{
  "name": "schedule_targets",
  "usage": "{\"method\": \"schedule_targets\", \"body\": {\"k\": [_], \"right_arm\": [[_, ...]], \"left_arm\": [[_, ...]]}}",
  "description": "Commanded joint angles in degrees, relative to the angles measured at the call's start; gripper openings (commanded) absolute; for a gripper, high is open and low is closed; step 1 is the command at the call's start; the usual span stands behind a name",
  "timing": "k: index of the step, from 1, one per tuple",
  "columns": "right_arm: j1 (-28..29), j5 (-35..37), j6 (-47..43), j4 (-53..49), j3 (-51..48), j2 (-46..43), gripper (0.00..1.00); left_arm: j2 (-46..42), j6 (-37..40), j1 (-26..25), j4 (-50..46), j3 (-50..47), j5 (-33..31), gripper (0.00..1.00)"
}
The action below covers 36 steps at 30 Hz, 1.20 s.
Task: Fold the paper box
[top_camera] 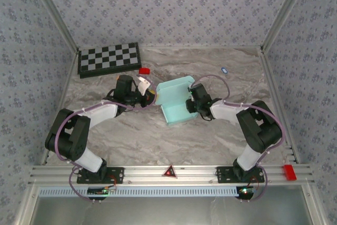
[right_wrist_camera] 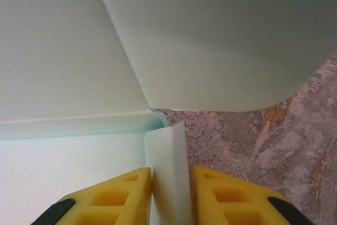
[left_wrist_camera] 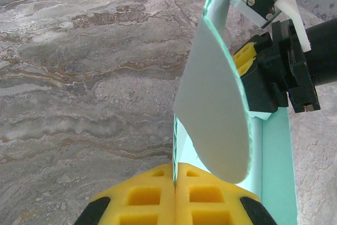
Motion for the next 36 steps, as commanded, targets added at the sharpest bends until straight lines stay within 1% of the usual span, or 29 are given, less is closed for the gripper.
{"method": "schedule_targets", "body": {"k": [1,8,19,36], "right_arm": [[0.27,2.35,-1.08,-4.38,1.08,1.12,0.28],[0.34,2.71,-1.92,-5.51,1.24,1.23,0.28],[0.81,5.31,-2.26,-7.02,2.03,2.33,0.2],[1.99,10.41,-2.33,-14.61,6.23,5.34,0.18]], "left_arm": [[0.8,0.29,-0.19,-0.15,1.67,1.17,0.0],[0.88,0.35,-0.27,-0.26,1.72,0.84,0.0],[0.85,0.34,-0.24,-0.54,1.86,0.63,0.0],[0.86,1.59,-0.26,-2.08,2.64,0.35,0.0]]}}
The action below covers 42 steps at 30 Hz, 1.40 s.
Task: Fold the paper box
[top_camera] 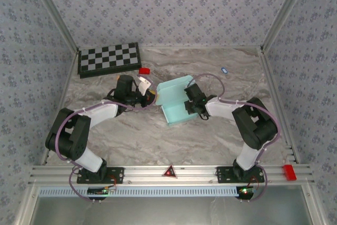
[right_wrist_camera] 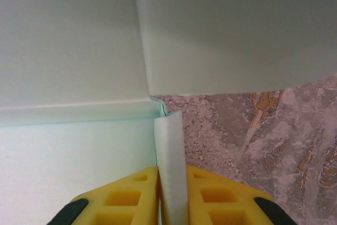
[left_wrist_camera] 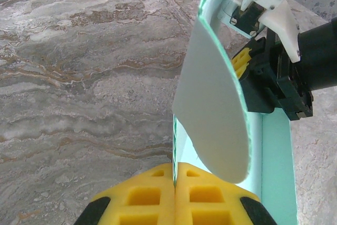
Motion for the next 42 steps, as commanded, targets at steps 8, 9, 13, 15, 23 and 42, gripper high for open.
{"method": "schedule_targets", "body": {"k": [8,9,13,15,23,42], "right_arm": [[0.42,5.99,-0.75,-8.74,2.85,3.26,0.16],[0.51,6.3,-0.77,-9.06,3.05,3.5,0.15],[1.04,7.45,-0.96,-10.07,3.49,4.07,0.14],[1.28,7.89,-1.14,-10.39,3.45,4.25,0.14],[1.66,8.38,-1.85,-12.06,3.73,5.32,0.14],[2.01,8.17,-0.75,-15.58,6.3,7.35,0.16]], "left_arm": [[0.56,1.77,-0.1,-2.11,2.77,0.23,0.0],[0.55,1.72,-0.08,-2.18,2.82,0.19,0.0],[0.55,1.85,-0.09,-2.2,2.91,0.17,0.0],[0.6,1.94,-0.07,-2.24,3.0,0.16,0.0],[0.53,2.63,0.0,-2.92,3.37,0.16,0.0],[0.3,3.08,0.43,-3.54,3.61,0.46,0.0]]}}
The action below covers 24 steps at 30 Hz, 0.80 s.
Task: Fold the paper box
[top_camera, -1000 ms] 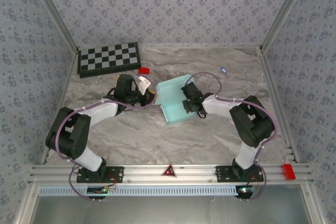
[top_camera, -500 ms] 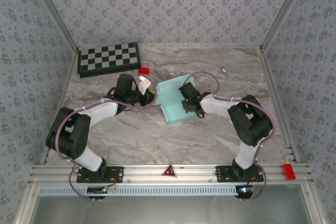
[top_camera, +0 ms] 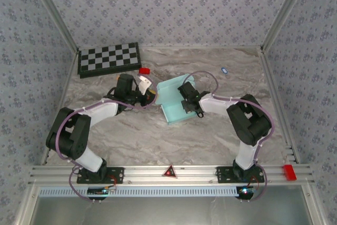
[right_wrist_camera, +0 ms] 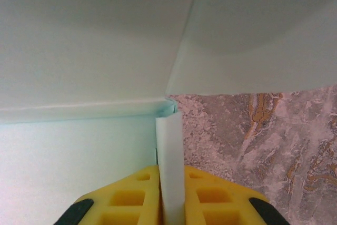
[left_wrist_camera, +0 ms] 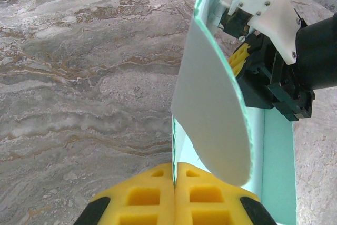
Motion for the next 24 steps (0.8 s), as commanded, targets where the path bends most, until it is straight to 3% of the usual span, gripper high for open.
{"method": "schedule_targets", "body": {"k": [1,17,24], "right_arm": [[-0.37,1.96,0.25,-7.77,-0.37,2.75,0.17],[-0.29,-2.44,2.75,-8.5,2.45,-3.26,0.39],[-0.54,-4.92,3.33,-9.47,2.08,-5.22,0.4]], "left_arm": [[-0.26,1.36,0.3,-1.05,2.11,1.14,0.0],[0.11,1.15,0.34,-0.85,2.24,1.47,0.0],[0.32,1.09,0.29,-0.78,2.33,1.47,0.0]]}}
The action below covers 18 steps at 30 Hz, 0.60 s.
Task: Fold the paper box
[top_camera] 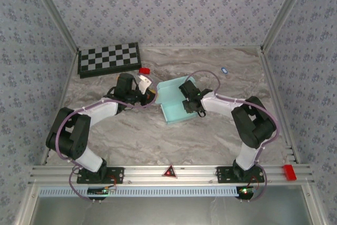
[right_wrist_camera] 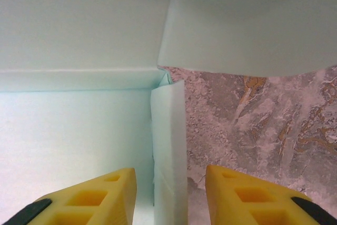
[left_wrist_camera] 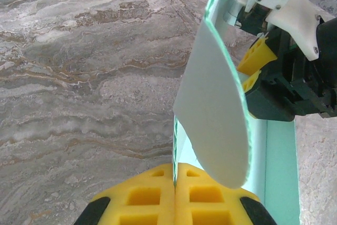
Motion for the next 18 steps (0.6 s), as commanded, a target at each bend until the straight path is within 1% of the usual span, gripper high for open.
{"method": "schedule_targets", "body": {"k": [1,8,13,18], "right_arm": [[-0.5,-1.81,1.3,-2.78,0.75,-2.01,0.4],[-1.53,-5.2,1.96,-6.35,0.7,-4.59,0.38],[-2.17,-6.19,1.79,-8.54,0.7,-5.02,0.38],[-2.97,-8.07,1.08,-9.48,0.57,-4.48,0.34]], "left_arm": [[0.23,1.06,0.27,-0.47,1.73,1.27,0.0],[0.34,1.22,0.27,-0.3,1.76,1.49,0.0],[0.7,1.05,0.17,-0.22,2.07,1.67,0.0],[0.89,1.05,0.17,-0.26,2.18,1.71,0.0]]}}
